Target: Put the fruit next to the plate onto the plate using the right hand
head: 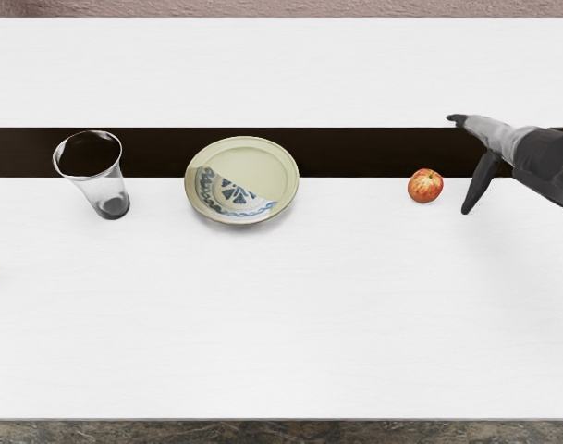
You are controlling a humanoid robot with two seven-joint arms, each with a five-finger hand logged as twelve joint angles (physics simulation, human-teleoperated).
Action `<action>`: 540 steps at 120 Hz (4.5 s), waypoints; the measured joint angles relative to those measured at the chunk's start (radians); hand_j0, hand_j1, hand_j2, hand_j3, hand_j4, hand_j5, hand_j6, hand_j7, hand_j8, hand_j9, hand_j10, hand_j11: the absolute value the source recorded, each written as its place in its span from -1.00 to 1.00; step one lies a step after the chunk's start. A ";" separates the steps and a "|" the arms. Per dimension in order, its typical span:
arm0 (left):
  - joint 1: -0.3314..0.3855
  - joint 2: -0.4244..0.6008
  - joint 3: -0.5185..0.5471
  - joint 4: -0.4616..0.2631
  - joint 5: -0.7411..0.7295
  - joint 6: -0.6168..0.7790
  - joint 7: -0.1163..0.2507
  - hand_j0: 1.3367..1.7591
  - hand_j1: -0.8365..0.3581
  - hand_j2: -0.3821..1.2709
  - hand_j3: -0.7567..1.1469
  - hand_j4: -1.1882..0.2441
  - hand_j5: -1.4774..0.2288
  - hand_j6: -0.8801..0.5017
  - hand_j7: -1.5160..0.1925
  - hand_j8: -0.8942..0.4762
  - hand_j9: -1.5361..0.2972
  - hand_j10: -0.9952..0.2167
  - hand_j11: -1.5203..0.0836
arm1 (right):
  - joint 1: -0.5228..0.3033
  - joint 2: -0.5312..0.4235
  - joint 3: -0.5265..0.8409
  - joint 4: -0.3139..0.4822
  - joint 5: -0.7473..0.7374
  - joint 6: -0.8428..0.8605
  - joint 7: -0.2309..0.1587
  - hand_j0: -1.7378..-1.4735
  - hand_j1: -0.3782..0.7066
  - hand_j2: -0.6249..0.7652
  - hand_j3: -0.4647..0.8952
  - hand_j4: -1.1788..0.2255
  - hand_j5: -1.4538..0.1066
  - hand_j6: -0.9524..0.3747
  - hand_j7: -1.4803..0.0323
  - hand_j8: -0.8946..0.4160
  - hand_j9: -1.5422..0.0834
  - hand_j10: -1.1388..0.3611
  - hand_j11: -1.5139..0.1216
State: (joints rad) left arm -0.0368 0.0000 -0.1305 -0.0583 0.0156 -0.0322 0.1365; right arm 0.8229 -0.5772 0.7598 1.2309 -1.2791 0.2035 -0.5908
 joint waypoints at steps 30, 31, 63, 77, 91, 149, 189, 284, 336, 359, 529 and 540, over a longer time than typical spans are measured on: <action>0.000 0.000 0.000 0.000 0.000 0.000 0.000 0.52 0.96 -0.53 -0.21 0.64 0.71 0.26 0.76 0.29 0.66 0.62 0.88 | -0.006 0.119 -0.088 -0.038 -0.055 -0.117 0.001 -0.40 -0.65 -0.14 -0.32 0.48 0.64 0.22 0.72 0.15 0.68 0.33 0.63; 0.000 0.000 0.000 0.000 0.000 0.000 0.000 0.52 0.96 -0.53 -0.21 0.64 0.71 0.26 0.76 0.29 0.66 0.62 0.88 | -0.005 0.122 -0.089 -0.041 -0.056 -0.117 0.001 -0.40 -0.64 -0.14 -0.32 0.47 0.63 0.22 0.71 0.14 0.67 0.33 0.63; 0.000 0.000 0.000 0.000 0.000 0.000 0.000 0.52 0.96 -0.53 -0.21 0.64 0.71 0.26 0.76 0.29 0.66 0.62 0.88 | 0.008 0.157 -0.098 -0.086 -0.061 -0.126 0.003 -0.40 -0.34 -0.18 -0.32 0.28 0.40 0.01 0.48 -0.06 0.45 0.15 0.41; 0.000 0.000 0.000 0.000 0.000 0.000 0.000 0.52 0.96 -0.53 -0.21 0.64 0.71 0.26 0.76 0.29 0.66 0.62 0.88 | 0.010 0.158 -0.098 -0.104 -0.061 -0.127 0.003 -0.40 -0.27 -0.19 -0.32 0.24 0.35 -0.03 0.43 -0.11 0.41 0.11 0.36; 0.000 0.000 0.000 0.000 0.000 0.000 0.000 0.52 0.96 -0.53 -0.21 0.64 0.71 0.26 0.76 0.29 0.66 0.62 0.88 | 0.011 0.160 -0.097 -0.127 -0.061 -0.129 0.004 -0.40 -0.21 -0.19 -0.32 0.20 0.30 -0.08 0.38 -0.15 0.36 0.07 0.32; 0.000 0.000 0.000 0.000 0.000 0.000 0.000 0.52 0.96 -0.53 -0.21 0.64 0.71 0.26 0.76 0.29 0.66 0.62 0.88 | 0.004 0.182 -0.131 -0.151 -0.061 -0.223 0.008 -0.40 -0.08 -0.21 -0.32 0.12 0.21 -0.16 0.29 -0.23 0.27 0.00 0.23; 0.000 0.000 0.000 0.000 0.000 0.000 0.000 0.52 0.96 -0.53 -0.21 0.64 0.71 0.26 0.76 0.29 0.66 0.62 0.88 | 0.002 0.187 -0.161 -0.151 -0.058 -0.236 0.008 -0.40 0.07 -0.22 -0.32 0.01 0.10 -0.27 0.16 -0.28 0.16 -0.10 0.11; 0.000 0.000 0.000 0.000 0.000 0.000 0.000 0.52 0.96 -0.53 -0.20 0.64 0.71 0.26 0.76 0.29 0.66 0.62 0.88 | 0.022 0.177 -0.150 -0.025 0.000 -0.216 0.000 -0.39 0.14 -0.02 -0.32 -0.09 -0.05 -0.29 0.03 -0.22 0.03 -0.20 -0.01; 0.000 0.000 0.000 0.000 0.000 0.000 0.000 0.52 0.96 -0.53 -0.20 0.64 0.71 0.26 0.76 0.29 0.66 0.62 0.88 | 0.054 0.237 -0.150 0.027 0.049 -0.209 -0.001 -0.40 0.14 0.03 -0.32 -0.09 -0.05 -0.31 0.02 -0.24 0.03 -0.21 -0.01; 0.000 0.000 0.000 0.000 0.000 0.000 0.000 0.52 0.96 -0.53 -0.20 0.64 0.71 0.26 0.76 0.29 0.66 0.62 0.88 | 0.066 0.282 -0.150 0.027 0.052 -0.209 -0.002 -0.40 0.15 0.08 -0.32 -0.09 -0.06 -0.32 0.02 -0.26 0.03 -0.21 -0.01; 0.000 0.000 0.000 0.000 0.000 0.000 0.000 0.52 0.96 -0.53 -0.20 0.64 0.71 0.26 0.76 0.29 0.66 0.62 0.88 | 0.165 0.576 -0.187 -0.167 0.035 -0.339 0.002 -0.39 0.13 0.12 -0.32 -0.14 -0.11 -0.34 -0.04 -0.28 -0.03 -0.21 -0.07; 0.000 0.000 0.000 0.000 0.000 0.000 0.000 0.52 0.96 -0.53 -0.20 0.64 0.71 0.26 0.76 0.29 0.66 0.62 0.88 | 0.166 0.577 -0.210 -0.172 0.037 -0.344 0.002 -0.39 0.13 0.12 -0.32 -0.14 -0.11 -0.34 -0.04 -0.28 -0.03 -0.21 -0.07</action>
State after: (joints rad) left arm -0.0368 0.0000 -0.1305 -0.0583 0.0154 -0.0322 0.1365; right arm 0.9886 -0.0005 0.5496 1.0592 -1.2418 -0.1401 -0.5884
